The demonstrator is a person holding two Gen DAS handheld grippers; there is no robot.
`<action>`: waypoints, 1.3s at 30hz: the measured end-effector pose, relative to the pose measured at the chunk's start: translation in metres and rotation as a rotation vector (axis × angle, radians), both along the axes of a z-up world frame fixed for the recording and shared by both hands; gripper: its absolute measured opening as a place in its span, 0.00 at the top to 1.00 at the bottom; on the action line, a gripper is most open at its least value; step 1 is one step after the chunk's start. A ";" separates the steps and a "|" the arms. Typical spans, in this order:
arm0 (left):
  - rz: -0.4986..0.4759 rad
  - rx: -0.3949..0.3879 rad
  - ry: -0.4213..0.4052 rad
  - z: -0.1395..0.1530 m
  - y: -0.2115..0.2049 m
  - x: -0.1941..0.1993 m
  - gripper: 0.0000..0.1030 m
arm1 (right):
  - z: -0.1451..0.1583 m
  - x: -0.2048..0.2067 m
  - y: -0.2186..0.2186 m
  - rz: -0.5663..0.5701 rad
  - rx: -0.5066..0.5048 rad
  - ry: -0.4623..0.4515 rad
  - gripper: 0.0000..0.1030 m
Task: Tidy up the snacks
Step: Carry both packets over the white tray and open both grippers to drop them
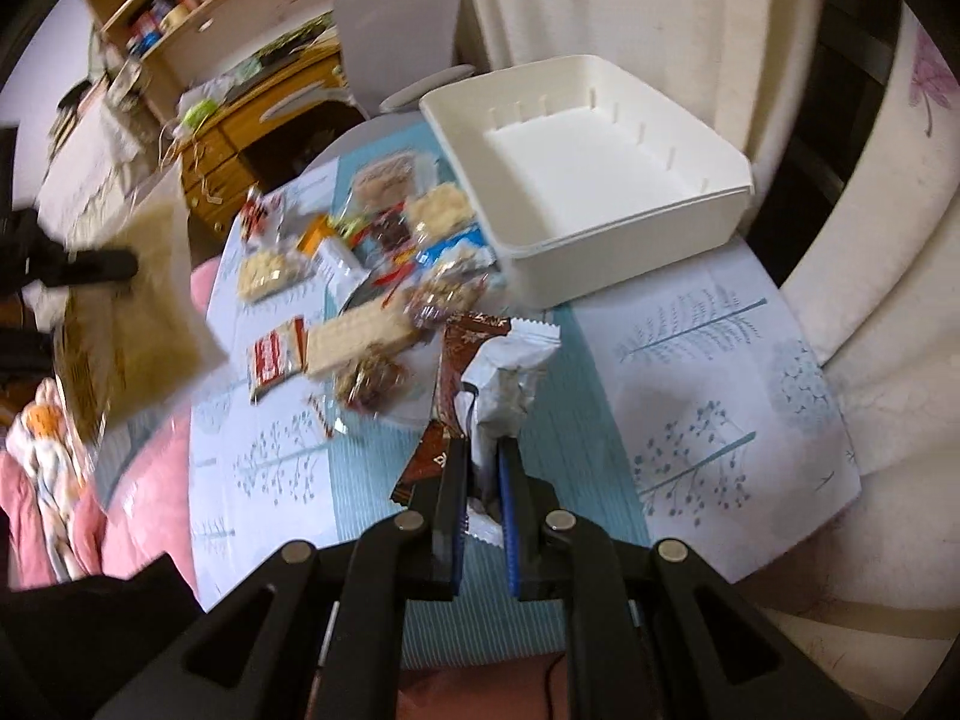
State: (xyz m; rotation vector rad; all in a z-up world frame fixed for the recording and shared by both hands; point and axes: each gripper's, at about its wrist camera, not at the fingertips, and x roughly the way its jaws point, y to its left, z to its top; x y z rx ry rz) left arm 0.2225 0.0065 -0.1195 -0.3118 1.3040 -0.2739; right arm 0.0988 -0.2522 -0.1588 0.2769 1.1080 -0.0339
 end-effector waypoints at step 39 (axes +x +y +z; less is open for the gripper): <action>0.105 -0.014 -0.207 -0.002 -0.224 0.103 0.23 | 0.037 0.179 -0.181 0.293 -0.005 -0.161 0.87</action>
